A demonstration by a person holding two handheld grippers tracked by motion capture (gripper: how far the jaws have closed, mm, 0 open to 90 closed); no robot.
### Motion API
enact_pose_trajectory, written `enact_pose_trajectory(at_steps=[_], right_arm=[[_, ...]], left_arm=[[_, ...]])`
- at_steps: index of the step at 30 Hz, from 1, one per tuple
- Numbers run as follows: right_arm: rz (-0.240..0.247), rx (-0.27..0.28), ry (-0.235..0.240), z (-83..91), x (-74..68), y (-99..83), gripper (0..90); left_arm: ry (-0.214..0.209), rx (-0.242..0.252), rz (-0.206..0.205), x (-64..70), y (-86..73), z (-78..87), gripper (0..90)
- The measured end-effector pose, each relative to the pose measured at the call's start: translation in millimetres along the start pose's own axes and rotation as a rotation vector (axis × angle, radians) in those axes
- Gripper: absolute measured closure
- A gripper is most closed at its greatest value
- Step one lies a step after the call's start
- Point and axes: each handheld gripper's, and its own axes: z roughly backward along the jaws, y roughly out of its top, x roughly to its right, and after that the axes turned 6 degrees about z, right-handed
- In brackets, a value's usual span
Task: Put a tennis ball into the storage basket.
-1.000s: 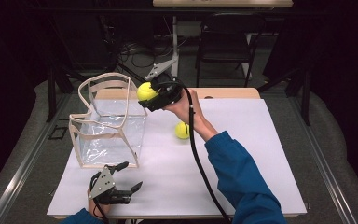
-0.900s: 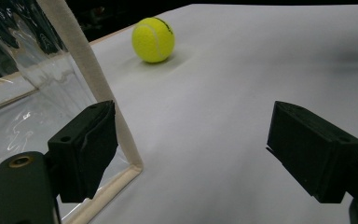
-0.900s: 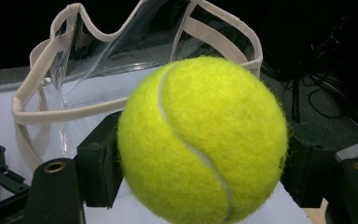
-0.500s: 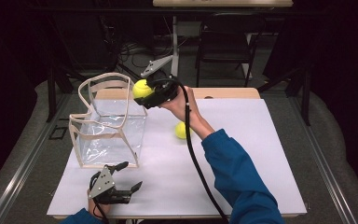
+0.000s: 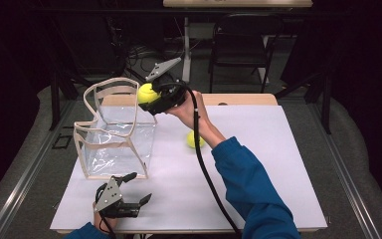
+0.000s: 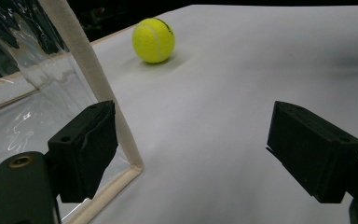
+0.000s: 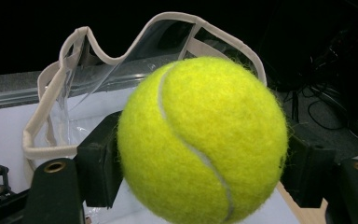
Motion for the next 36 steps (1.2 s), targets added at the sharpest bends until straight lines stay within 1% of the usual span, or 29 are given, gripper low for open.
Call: enact_pose_trajectory(at_steps=[15, 23, 30, 32, 36], right_arm=[[0.003, 0.014, 0.000, -5.0, -4.2, 7.3, 26.3], [0.014, 0.019, 0.004, -8.1, -8.1, 12.2, 26.3], [0.013, 0.019, 0.005, -8.7, -8.7, 12.5, 26.3], [0.016, 0.018, 0.010, -13.1, -11.3, 15.1, 26.3], [0.018, 0.018, 0.014, -15.4, -13.0, 16.7, 26.3]], left_arm=[[-0.001, 0.000, 0.002, 0.0, -0.1, -0.1, 16.0], [0.000, 0.001, 0.001, -0.1, -0.1, 0.2, 16.0], [0.003, 0.001, 0.002, 0.1, -0.1, 0.3, 16.0], [-0.001, 0.002, 0.002, -0.3, -0.2, 0.1, 16.0], [0.000, 0.003, 0.003, -0.2, -0.2, 0.2, 16.0]])
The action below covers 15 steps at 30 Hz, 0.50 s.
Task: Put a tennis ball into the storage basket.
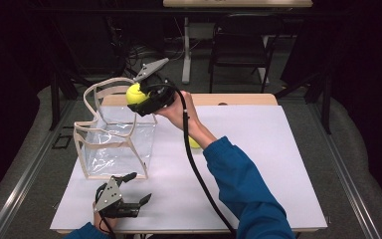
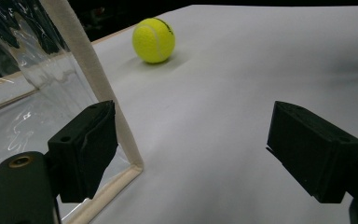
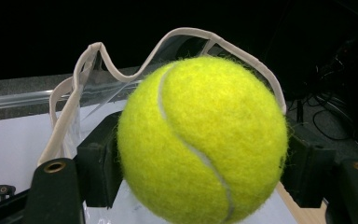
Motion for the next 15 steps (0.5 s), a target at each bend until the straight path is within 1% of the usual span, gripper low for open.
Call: enact_pose_trajectory(at_steps=[15], right_arm=[[0.007, -0.008, 0.013, -9.7, -5.8, 5.3, 26.3]], left_arm=[[-0.001, 0.004, 0.003, 0.0, -0.2, 0.5, 16.0]])
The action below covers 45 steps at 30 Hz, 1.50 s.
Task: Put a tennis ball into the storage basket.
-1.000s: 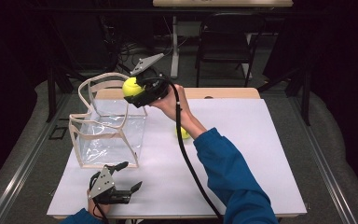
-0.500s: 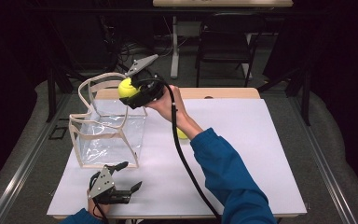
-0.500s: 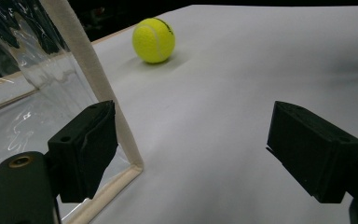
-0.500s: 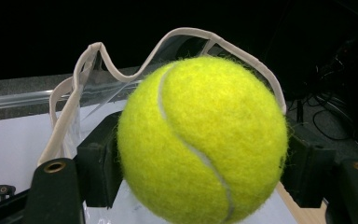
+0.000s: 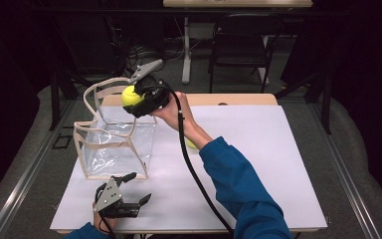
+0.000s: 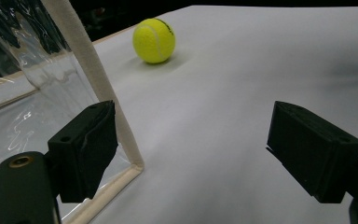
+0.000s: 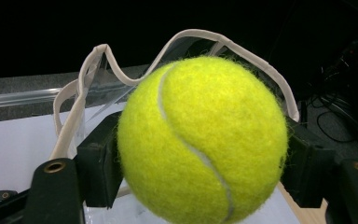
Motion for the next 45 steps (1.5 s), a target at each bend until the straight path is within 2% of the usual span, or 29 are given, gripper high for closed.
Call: enact_pose_trajectory(at_steps=[45], right_arm=[[0.012, -0.027, 0.028, -25.4, -12.7, 7.5, 26.2]], left_arm=[[0.000, -0.002, -0.004, -0.7, -0.1, 1.6, 16.0]])
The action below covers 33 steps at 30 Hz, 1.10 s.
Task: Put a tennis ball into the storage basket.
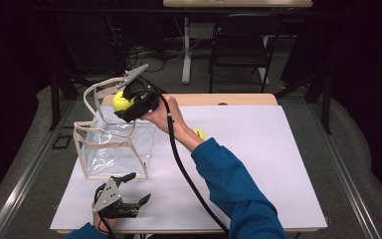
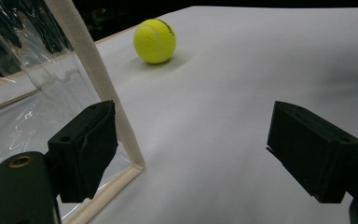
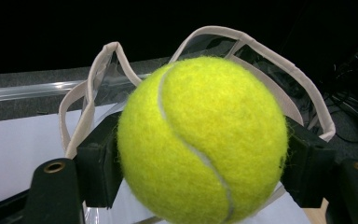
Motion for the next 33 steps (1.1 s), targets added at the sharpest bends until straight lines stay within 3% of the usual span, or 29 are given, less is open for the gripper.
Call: enact_pose_trajectory(at_steps=[30, 33], right_arm=[[-0.009, -0.096, 0.019, -28.5, -0.2, -0.8, 25.1], [-0.016, -0.102, 0.029, -30.0, -1.1, -0.9, 18.5]], left_arm=[[-0.001, 0.007, 0.011, -0.8, -0.6, 0.3, 16.0], [-0.002, 0.005, 0.007, -0.3, -0.5, 0.6, 16.0]])
